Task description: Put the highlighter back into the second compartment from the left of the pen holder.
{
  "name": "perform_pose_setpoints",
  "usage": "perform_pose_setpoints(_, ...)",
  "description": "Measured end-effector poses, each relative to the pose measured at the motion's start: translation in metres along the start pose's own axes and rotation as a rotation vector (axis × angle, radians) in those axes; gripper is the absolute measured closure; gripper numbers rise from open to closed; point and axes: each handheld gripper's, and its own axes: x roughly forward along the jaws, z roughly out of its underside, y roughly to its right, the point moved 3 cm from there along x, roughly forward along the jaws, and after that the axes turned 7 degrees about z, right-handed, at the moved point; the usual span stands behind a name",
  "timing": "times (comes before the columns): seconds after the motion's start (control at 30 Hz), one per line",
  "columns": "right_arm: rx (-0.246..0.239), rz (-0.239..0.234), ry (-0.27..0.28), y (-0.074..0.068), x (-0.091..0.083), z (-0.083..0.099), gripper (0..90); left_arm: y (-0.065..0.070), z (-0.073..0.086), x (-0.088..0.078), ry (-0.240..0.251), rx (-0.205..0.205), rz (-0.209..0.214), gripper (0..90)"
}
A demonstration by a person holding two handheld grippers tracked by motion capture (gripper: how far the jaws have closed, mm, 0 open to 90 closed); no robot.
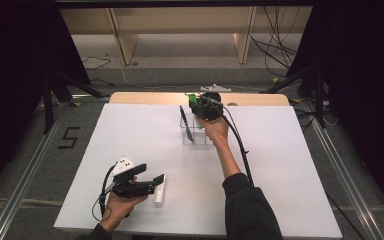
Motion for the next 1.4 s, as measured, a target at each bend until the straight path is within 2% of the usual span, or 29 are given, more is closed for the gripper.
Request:
perform_pose_setpoints(0.57, 0.015, 0.008, -0.007, 0.001, 0.001, 0.009, 66.6, 0.000, 0.001, 0.001, -0.010, -0.001, -0.002, 16.9)
perform_pose_setpoints(0.63, 0.043, 0.004, -0.028, 0.005, 0.000, 0.011, 55.1, 0.001, 0.001, 0.001, -0.011, -0.003, 0.000, 16.9)
perform_pose_setpoints(0.67, 0.054, -0.003, -0.032, 0.006, -0.001, 0.010, 52.3, 0.001, 0.001, 0.001, -0.013, -0.002, 0.000, 16.9)
perform_pose_setpoints(0.8, 0.062, -0.014, -0.007, 0.011, -0.013, 0.003, 48.0, 0.001, 0.001, 0.002, -0.015, -0.004, -0.001, 16.9)
perform_pose_setpoints(0.97, 0.062, -0.027, -0.002, 0.015, -0.028, -0.002, 44.3, 0.002, 0.001, 0.002, -0.023, 0.002, 0.000, 16.9)
perform_pose_setpoints(1.23, 0.053, -0.048, -0.019, 0.021, -0.043, 0.003, 41.9, 0.002, 0.002, 0.003, -0.037, -0.001, 0.000, 16.8)
perform_pose_setpoints(1.4, 0.027, -0.063, -0.019, 0.019, -0.053, 0.006, 40.3, 0.003, 0.003, 0.004, -0.051, -0.001, -0.001, 16.7)
